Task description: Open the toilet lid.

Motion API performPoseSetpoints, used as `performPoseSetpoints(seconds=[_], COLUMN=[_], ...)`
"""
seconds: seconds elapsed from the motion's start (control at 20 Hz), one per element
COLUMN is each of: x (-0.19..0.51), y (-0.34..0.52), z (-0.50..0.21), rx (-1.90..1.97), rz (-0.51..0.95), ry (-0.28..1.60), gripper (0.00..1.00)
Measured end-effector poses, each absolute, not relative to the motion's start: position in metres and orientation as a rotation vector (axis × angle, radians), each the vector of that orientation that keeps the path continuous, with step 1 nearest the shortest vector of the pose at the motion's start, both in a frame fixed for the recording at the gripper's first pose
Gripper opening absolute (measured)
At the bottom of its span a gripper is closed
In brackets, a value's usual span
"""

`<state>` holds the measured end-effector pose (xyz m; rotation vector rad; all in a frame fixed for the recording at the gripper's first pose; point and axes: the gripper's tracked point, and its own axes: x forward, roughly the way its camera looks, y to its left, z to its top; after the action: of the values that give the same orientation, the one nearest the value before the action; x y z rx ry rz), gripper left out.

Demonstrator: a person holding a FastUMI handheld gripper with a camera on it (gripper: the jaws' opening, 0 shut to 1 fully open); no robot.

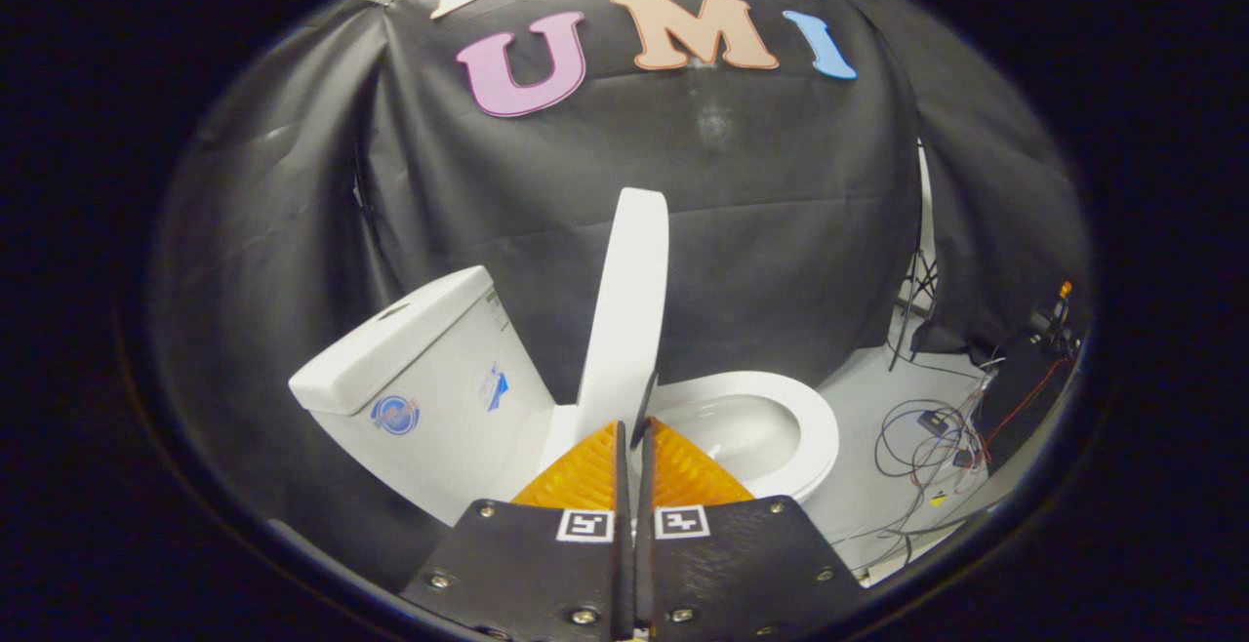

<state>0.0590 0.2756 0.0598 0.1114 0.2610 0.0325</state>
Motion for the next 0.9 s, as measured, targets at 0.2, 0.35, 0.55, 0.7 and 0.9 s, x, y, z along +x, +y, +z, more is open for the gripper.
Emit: performPoseSetpoints(seconds=[0.2, 0.35, 0.55, 0.7, 0.9], x=[0.058, 0.058, 0.056, 0.056, 0.054], y=[0.284, 0.291, 0.300, 0.308, 0.317], z=[0.063, 0.064, 0.066, 0.068, 0.069], rx=[0.118, 0.127, 0.114, 0.108, 0.123], rz=[0.046, 0.059, 0.074, 0.082, 0.092], ry=[0.258, 0.257, 0.245, 0.234, 0.226], gripper=[0.01, 0.02, 0.01, 0.01, 0.01])
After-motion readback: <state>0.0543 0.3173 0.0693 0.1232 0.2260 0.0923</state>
